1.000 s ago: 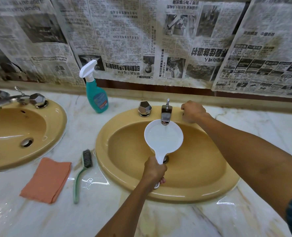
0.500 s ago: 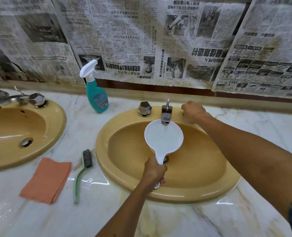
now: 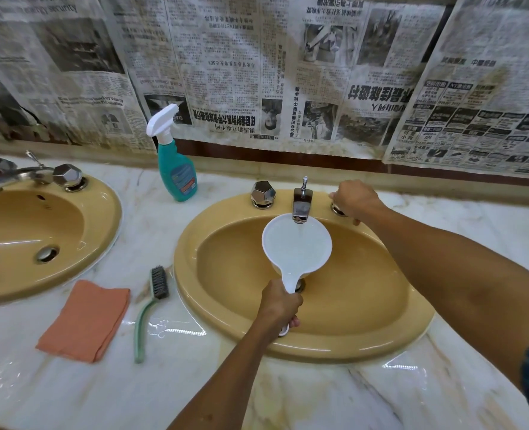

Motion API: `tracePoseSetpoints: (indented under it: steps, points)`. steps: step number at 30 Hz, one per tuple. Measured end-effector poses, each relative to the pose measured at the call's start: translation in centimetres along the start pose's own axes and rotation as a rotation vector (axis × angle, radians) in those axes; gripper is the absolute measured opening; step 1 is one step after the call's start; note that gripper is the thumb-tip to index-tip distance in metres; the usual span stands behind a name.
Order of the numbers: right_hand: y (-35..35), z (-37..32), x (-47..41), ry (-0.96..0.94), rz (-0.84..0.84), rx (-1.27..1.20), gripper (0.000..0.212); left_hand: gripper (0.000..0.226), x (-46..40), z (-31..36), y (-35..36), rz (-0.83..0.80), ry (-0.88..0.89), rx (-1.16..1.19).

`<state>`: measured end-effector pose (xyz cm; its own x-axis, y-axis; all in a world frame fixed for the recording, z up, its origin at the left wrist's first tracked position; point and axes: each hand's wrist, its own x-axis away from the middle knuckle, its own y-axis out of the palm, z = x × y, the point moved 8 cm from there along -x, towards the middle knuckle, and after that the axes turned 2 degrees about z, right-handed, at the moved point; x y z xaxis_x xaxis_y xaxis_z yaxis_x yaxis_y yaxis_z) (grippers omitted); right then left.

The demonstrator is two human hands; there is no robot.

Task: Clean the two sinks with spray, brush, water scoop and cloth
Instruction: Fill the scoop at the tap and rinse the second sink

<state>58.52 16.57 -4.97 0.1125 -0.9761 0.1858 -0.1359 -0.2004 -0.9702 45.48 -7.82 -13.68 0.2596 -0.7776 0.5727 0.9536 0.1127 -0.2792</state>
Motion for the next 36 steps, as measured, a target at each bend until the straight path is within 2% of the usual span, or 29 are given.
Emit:
tracePoseSetpoints:
  steps: [2, 5, 8, 12, 15, 17, 23, 26, 30, 33, 36]
  points:
    - [-0.3, 0.6, 0.1, 0.030, -0.054, -0.056, 0.054, 0.018, 0.0, 0.1, -0.1, -0.001, 0.006, -0.002]
    - [-1.9, 1.7, -0.2, 0.003, -0.186, -0.074, 0.055, 0.018, 0.0, 0.0, -0.1, -0.004, 0.004, 0.003]
    - [-3.7, 2.1, -1.3, -0.099, -0.163, 0.044, 0.053, 0.016, -0.2, -0.1, -0.1, -0.003, 0.007, 0.011]
    - [-1.8, 0.6, -1.6, -0.366, -0.223, 0.262, 0.088, 0.016, -0.2, 0.0, -0.1, -0.001, 0.013, 0.005]
    - [0.4, 0.2, -1.3, -0.420, -0.210, 0.383, 0.078, 0.017, -0.2, 0.0, 0.0, -0.004, 0.010, 0.011]
    - [0.2, -0.4, -1.1, -0.392, -0.164, 0.359, 0.065, 0.018, -0.2, 0.1, 0.0, -0.005, 0.002, 0.014]
    - [-0.1, -0.5, -1.5, -0.300, -0.138, 0.323, 0.053, 0.018, -0.7, -0.3, 0.1, -0.017, -0.002, 0.029]
    - [-0.1, -0.4, -1.4, -0.267, -0.109, 0.257, 0.048, 0.016, -0.9, -0.5, 0.2, -0.017, -0.008, 0.027]
    - [0.2, 1.0, -1.4, -0.196, -0.048, 0.134, 0.062, 0.012, -1.0, -0.4, 0.2, -0.022, -0.004, 0.011]
    - [1.2, 2.0, -0.5, -0.191, 0.036, -0.146, 0.066, 0.013, -0.9, -0.2, 0.3, -0.037, 0.003, 0.009]
    - [3.0, 2.6, 2.2, -0.072, 0.166, -0.369, 0.065, 0.017, -0.9, 0.0, 0.3, -0.060, 0.015, 0.005]
